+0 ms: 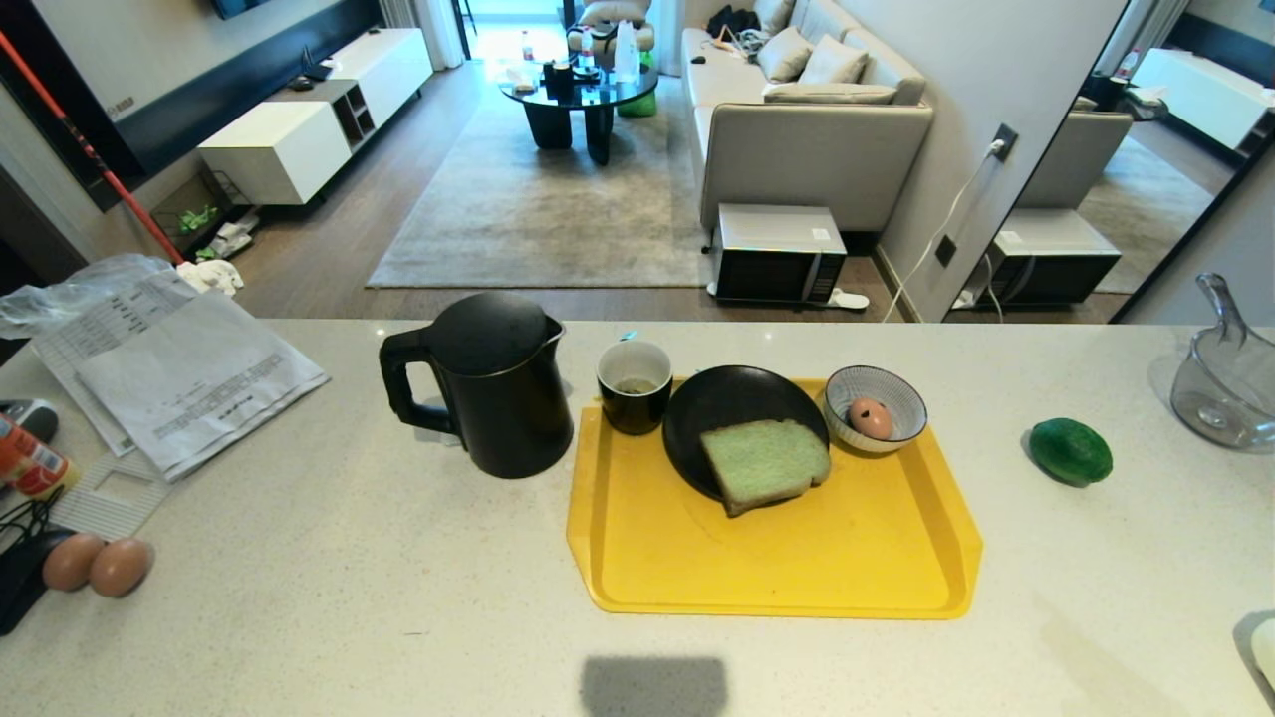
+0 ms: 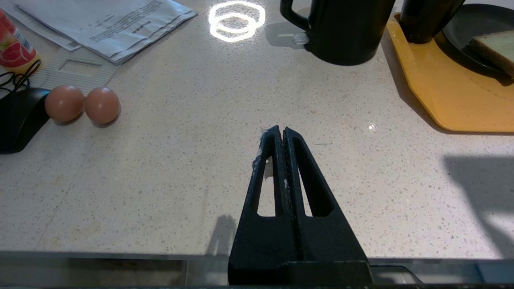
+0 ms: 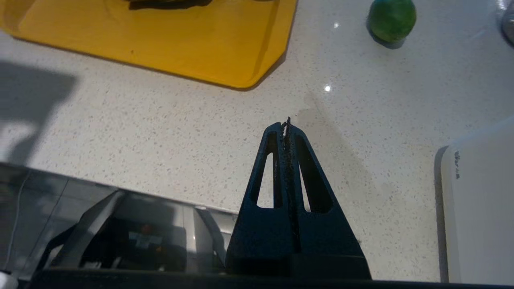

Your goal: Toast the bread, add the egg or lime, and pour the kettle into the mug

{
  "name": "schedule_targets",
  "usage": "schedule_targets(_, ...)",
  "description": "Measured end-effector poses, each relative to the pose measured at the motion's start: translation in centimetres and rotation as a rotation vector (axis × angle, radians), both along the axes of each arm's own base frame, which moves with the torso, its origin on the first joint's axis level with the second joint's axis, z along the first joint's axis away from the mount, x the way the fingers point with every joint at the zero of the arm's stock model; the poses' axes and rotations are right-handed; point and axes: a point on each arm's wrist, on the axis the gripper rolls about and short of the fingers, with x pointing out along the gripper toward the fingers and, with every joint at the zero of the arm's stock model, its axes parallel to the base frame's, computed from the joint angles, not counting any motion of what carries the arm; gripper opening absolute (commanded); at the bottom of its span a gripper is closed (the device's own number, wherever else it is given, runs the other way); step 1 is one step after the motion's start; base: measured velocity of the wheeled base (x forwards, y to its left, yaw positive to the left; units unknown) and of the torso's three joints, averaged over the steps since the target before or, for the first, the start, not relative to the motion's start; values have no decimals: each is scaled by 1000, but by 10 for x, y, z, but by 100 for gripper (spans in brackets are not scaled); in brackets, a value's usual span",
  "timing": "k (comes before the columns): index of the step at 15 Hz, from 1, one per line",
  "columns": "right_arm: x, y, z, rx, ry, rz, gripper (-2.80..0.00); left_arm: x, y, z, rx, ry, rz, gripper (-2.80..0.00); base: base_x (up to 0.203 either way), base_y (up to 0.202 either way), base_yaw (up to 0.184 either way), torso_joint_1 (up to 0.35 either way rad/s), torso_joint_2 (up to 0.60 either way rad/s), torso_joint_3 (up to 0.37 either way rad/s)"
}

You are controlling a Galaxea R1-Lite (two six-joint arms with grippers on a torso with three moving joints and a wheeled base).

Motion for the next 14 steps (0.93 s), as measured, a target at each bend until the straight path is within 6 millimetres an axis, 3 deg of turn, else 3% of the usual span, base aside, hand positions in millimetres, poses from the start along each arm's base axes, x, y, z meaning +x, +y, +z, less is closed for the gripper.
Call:
schedule_targets(3,17,1,20,-96,80,63,-280,0,0,0,0,0,0,-280,0,0,0,0,0,0)
schedule_targets(7,65,1,54,-243,131,116,-280,0,0,0,0,0,0,-280,0,0,0,0,0,0)
schedule_targets(9,90,3,60,-288,165,166,-280,0,0,0,0,0,0,-280,0,0,0,0,0,0)
schedule_targets(14,133,21,63,-335,275,310,-280,0,0,0,0,0,0,-280,0,0,0,0,0,0)
